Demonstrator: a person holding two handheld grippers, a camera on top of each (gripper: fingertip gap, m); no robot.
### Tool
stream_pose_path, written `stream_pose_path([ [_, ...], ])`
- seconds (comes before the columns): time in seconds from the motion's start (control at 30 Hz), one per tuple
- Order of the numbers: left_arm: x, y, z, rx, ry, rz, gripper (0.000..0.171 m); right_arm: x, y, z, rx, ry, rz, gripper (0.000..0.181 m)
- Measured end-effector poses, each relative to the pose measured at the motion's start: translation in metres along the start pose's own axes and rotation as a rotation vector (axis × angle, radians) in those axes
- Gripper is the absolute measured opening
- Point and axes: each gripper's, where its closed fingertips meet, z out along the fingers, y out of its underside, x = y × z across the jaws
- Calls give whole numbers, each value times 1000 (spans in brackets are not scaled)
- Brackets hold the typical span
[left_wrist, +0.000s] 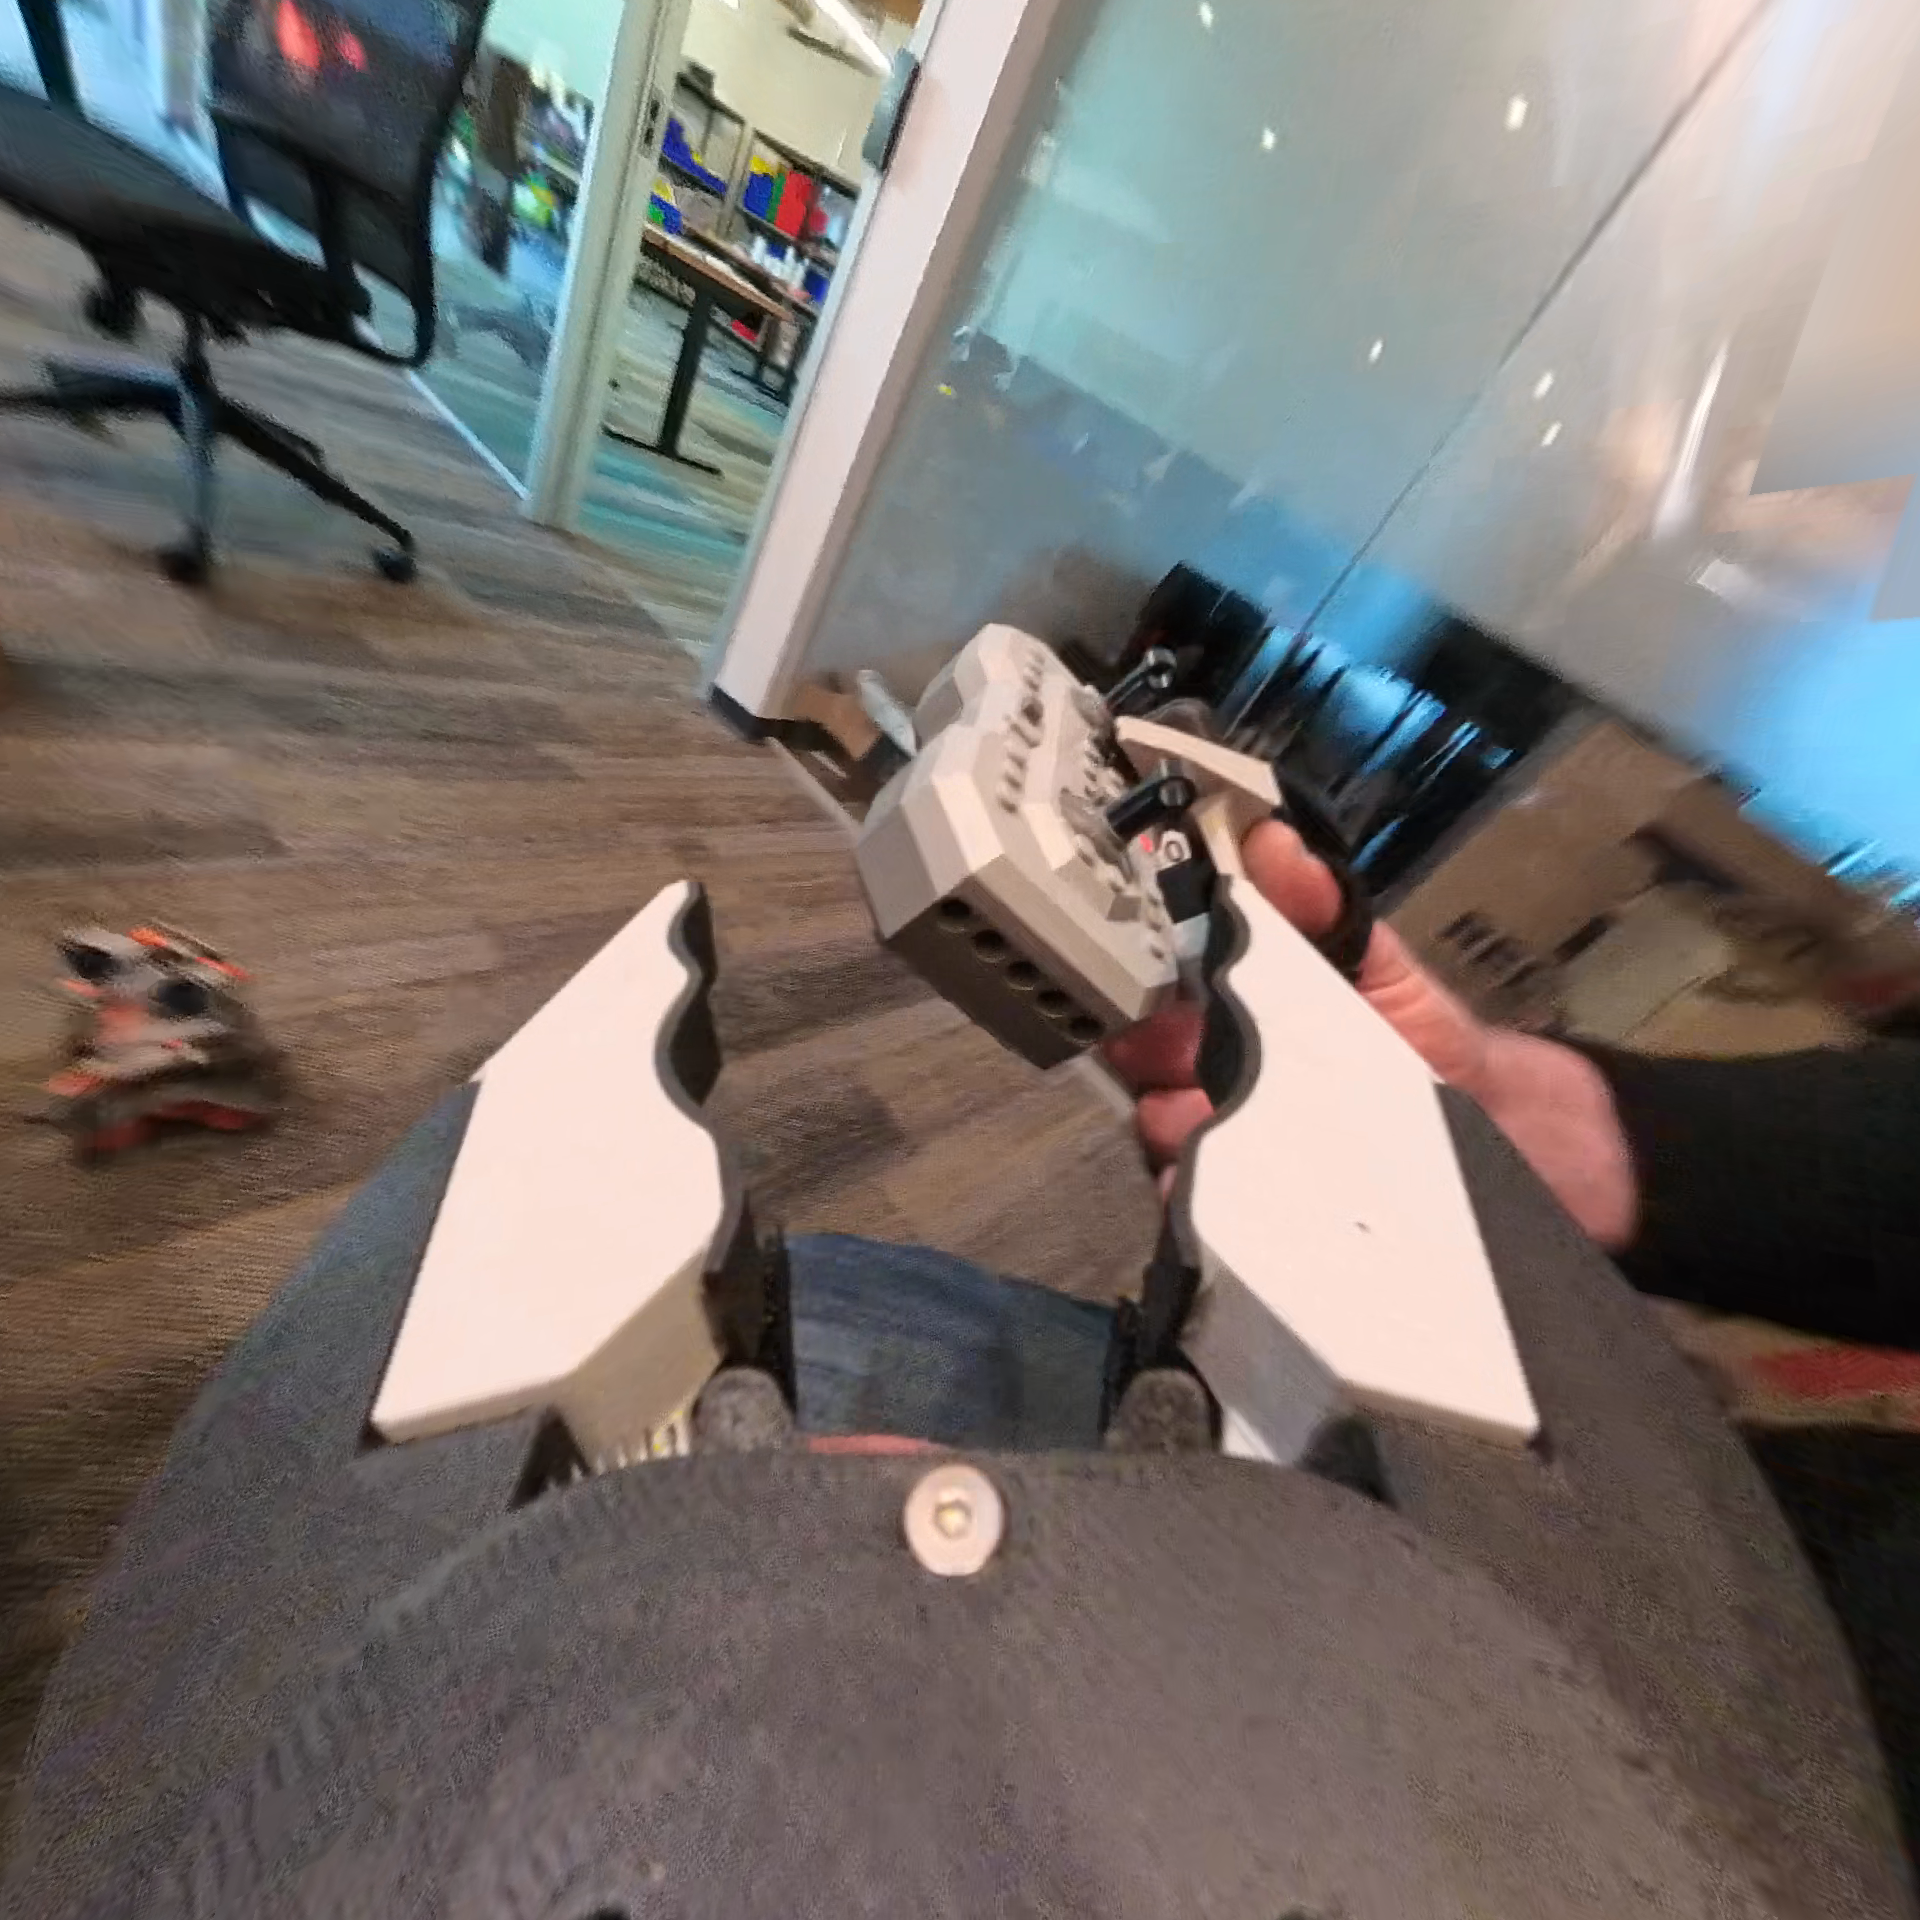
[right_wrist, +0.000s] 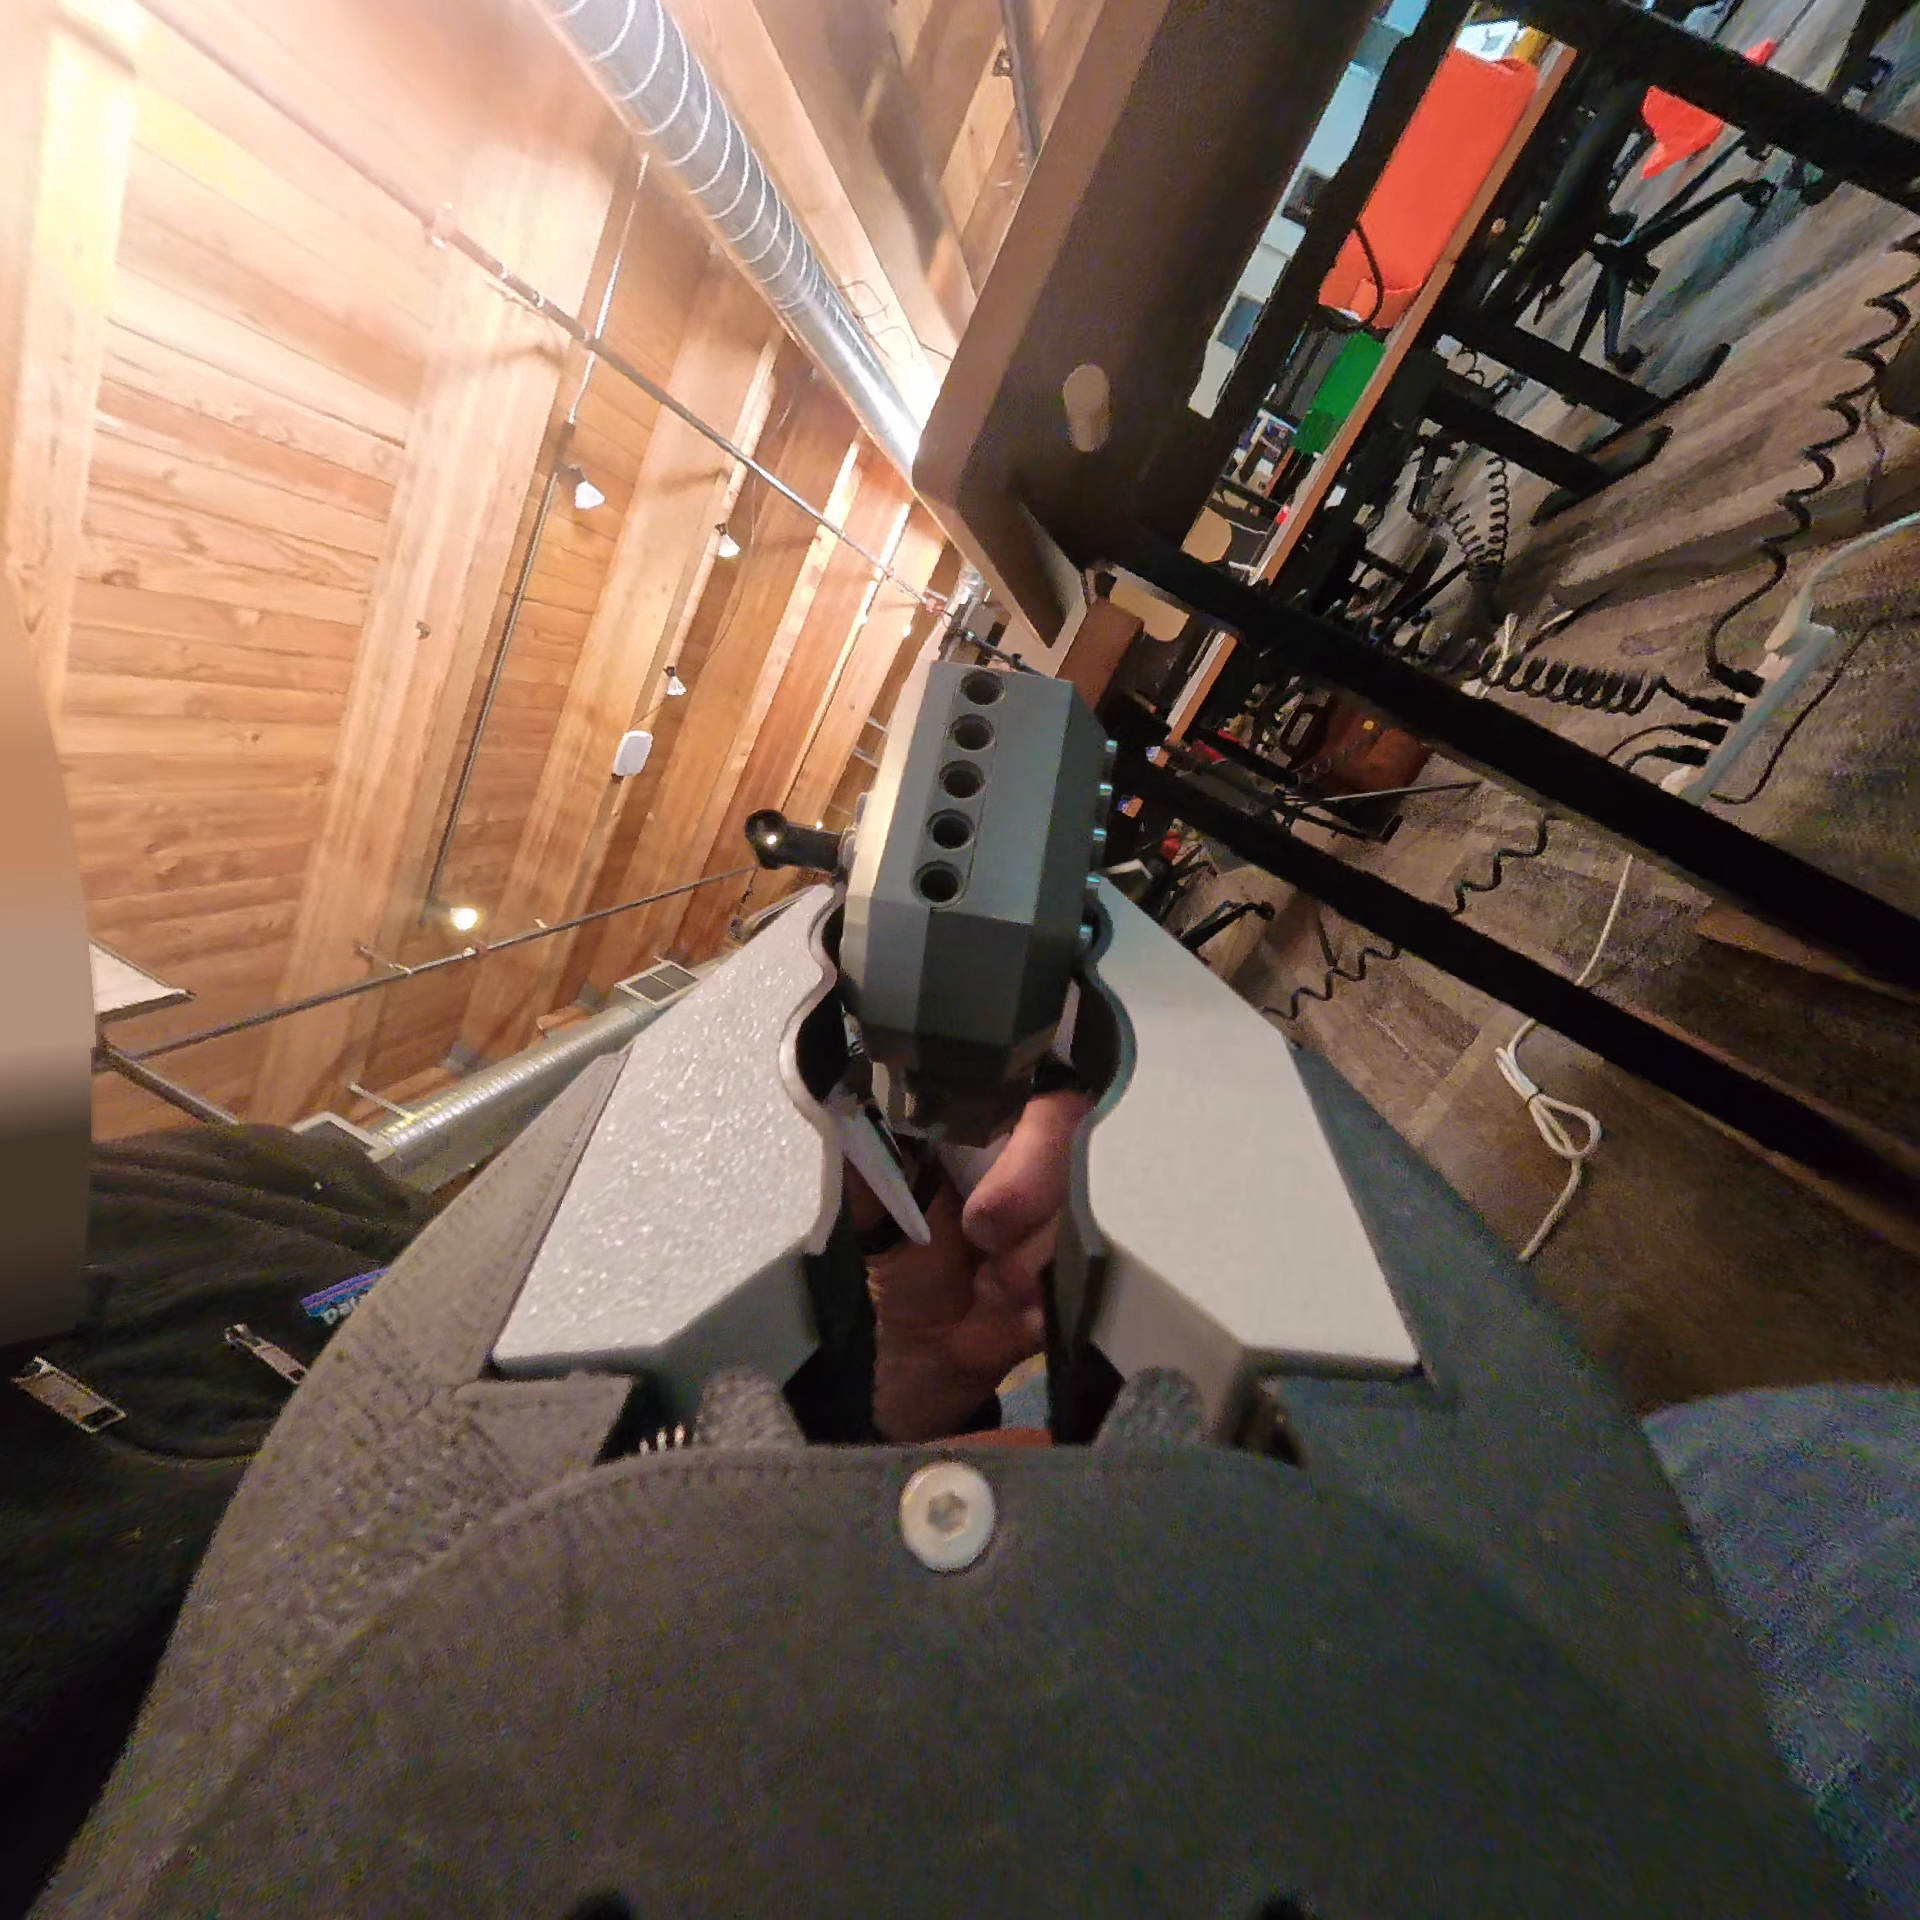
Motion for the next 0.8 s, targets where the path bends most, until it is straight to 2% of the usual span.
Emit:
stream_pose_path([
  [0.1,23,10,7,-69,-90,319,101,-12,9,-20,22,-1,76,39],
  [0.2,45,13,15,-93,-99,561,100,-20,19,-35,22,-3,103,38],
  [0.3,62,23,19,-113,-56,641,79,-21,25,-44,29,11,124,39],
  [0.6,77,42,11,-121,-27,554,71,-21,46,-58,-14,39,173,39],
  [0.67,77,55,7,-154,-2,477,67,-16,58,-65,-64,79,207,40],
  [0.7,78,61,5,-166,7,446,60,-14,65,-70,-103,103,198,39],
  [0.8,83,82,2,-219,40,374,60,-10,82,-85,-196,163,201,38],
])
